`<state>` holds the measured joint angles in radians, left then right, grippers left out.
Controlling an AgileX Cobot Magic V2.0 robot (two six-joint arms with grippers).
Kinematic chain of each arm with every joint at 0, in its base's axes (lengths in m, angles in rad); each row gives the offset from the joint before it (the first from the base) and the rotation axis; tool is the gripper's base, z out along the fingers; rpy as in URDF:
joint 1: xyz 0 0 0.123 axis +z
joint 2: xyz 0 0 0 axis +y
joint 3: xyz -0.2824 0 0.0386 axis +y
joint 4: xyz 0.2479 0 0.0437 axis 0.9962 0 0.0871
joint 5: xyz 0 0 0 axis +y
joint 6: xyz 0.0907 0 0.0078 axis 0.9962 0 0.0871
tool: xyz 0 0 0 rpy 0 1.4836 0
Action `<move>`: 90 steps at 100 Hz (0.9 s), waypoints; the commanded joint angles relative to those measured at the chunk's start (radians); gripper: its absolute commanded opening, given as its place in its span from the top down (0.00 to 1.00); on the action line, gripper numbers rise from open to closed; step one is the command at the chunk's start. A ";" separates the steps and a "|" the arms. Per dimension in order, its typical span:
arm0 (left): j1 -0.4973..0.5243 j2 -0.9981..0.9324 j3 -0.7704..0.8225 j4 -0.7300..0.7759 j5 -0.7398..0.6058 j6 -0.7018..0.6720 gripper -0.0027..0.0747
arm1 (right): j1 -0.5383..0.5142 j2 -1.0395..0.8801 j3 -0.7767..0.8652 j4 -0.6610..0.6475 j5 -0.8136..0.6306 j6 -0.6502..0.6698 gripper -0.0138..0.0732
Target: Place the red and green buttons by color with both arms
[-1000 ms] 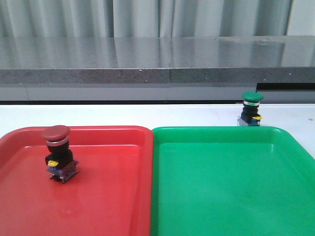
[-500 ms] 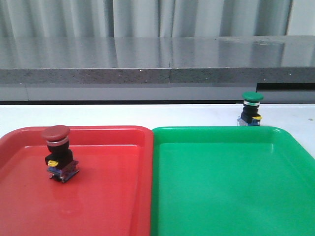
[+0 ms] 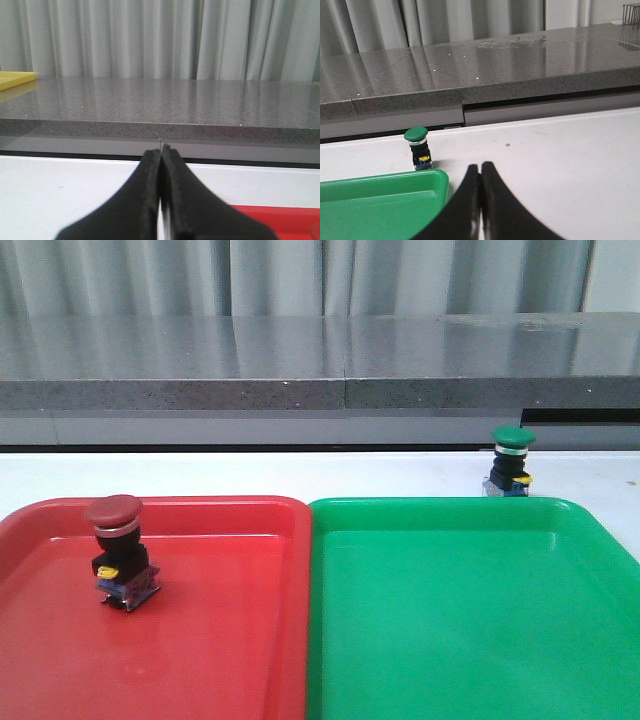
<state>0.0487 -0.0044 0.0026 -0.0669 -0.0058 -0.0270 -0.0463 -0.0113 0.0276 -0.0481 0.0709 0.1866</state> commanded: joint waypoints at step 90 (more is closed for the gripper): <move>0.002 -0.031 0.010 -0.008 -0.076 0.000 0.99 | 0.010 0.534 -0.784 -0.013 0.525 0.000 0.91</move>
<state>0.0487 -0.0044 0.0026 -0.0683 -0.0058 -0.0270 -0.0437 0.4383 -0.6906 -0.0481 0.6577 0.1866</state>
